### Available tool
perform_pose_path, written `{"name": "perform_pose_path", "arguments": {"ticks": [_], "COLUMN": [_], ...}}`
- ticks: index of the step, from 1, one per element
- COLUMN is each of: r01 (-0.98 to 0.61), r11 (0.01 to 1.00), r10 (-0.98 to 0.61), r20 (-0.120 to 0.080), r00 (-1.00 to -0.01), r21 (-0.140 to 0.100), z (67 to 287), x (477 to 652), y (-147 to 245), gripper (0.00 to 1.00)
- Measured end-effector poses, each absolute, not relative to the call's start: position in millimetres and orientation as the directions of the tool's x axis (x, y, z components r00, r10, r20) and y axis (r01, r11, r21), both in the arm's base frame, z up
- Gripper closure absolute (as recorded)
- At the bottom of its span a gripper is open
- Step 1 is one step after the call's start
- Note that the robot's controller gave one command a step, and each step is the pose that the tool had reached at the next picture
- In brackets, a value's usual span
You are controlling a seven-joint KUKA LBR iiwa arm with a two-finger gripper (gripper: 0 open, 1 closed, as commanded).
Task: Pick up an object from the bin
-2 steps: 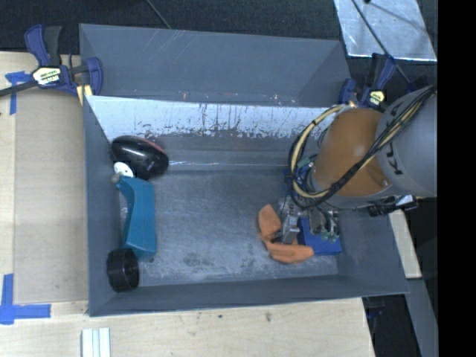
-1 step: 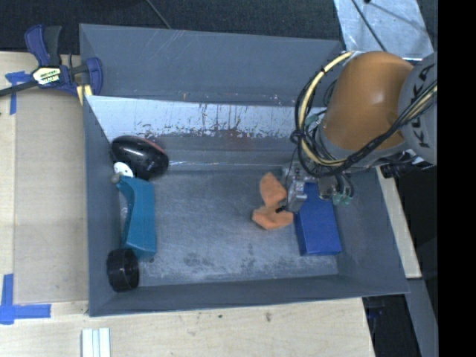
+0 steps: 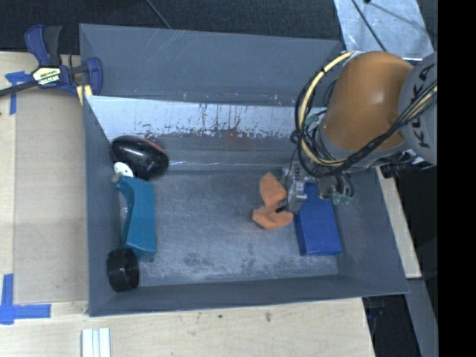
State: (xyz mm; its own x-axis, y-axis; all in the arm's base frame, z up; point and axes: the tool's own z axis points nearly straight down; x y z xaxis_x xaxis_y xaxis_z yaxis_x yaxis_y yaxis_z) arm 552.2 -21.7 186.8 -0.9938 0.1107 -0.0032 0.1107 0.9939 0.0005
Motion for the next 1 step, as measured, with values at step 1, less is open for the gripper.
{"name": "perform_pose_path", "arguments": {"ticks": [1], "r01": [0.085], "r11": [0.996], "r10": [0.085], "r20": [-0.001], "r00": [-0.996], "r21": [0.000], "z": [389.2], "x": [528.4], "y": [-10.1], "gripper": [1.00]}}
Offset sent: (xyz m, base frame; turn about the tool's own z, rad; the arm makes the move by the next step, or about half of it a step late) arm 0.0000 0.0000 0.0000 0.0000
